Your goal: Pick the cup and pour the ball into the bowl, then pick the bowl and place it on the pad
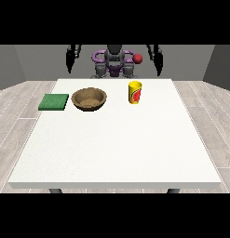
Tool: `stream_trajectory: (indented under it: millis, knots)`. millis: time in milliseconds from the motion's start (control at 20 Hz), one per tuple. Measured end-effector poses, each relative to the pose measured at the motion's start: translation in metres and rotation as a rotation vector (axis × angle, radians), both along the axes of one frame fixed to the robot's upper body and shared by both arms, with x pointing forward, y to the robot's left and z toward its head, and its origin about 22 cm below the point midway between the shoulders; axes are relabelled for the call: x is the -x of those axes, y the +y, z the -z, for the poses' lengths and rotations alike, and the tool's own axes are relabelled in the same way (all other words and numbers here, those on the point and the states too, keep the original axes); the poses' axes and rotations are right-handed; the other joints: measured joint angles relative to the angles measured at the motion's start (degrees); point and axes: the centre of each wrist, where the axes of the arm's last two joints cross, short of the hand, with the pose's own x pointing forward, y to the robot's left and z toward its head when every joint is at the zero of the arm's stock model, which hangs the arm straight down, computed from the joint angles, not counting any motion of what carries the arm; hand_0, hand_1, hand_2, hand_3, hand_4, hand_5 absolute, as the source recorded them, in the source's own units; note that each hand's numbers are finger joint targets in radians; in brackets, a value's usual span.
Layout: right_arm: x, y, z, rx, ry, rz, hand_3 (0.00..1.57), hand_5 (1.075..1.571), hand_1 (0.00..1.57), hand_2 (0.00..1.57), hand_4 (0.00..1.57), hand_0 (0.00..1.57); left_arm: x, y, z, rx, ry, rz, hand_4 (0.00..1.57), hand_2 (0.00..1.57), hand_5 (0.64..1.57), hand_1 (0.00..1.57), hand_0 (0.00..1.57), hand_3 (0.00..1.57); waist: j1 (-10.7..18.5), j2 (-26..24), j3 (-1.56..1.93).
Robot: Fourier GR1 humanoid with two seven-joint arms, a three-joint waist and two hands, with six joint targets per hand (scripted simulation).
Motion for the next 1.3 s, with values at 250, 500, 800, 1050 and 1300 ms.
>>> stream_trajectory:
  millis: [250, 500, 800, 1050, 1300]
  knots:
    - [-0.001, -0.006, -0.017, 0.02, -0.014, 0.0, 0.0, 1.569, 0.0, 0.0, 0.0, 0.0, -0.004, 0.004, -0.019, -0.019, -0.026, 0.01, 0.0, 0.0, 1.557, 0.0, 0.0, 0.0, -0.4, -8.5, 0.25]
    - [0.001, -0.041, -0.034, -0.046, -0.017, -0.036, 0.0, 1.57, 0.0, 0.0, 0.0, 0.0, -0.019, -0.003, -0.054, 0.09, -0.072, -0.006, 0.0, 0.0, 1.554, 0.0, 0.0, 0.0, -1.6, -10.8, 0.46]
    - [0.003, -0.068, -0.051, -0.086, -0.1, -0.05, 0.0, 1.57, 0.0, 0.0, 0.0, 0.0, -0.019, 0.023, -0.07, 0.129, -0.17, -0.016, 0.0, 0.0, 1.544, 0.0, 0.0, 0.0, -1.7, -5.7, 0.48]
    - [-0.003, -0.066, -0.049, -0.095, -0.164, -0.067, 0.0, 1.57, 0.0, 0.0, 0.0, 0.0, -0.03, 0.029, -0.071, 0.131, -0.25, -0.012, 0.0, 0.0, 1.528, 0.0, 0.0, 0.0, -2.2, -0.8, 0.49]
    - [-0.015, -0.066, -0.047, -0.105, -0.23, -0.092, 0.0, 1.571, 0.0, 0.0, 0.0, 0.0, -0.043, 0.03, -0.055, 0.119, -0.338, -0.026, 0.0, 0.0, 1.525, 0.0, 0.0, 0.0, -3.0, 4.6, 0.49]
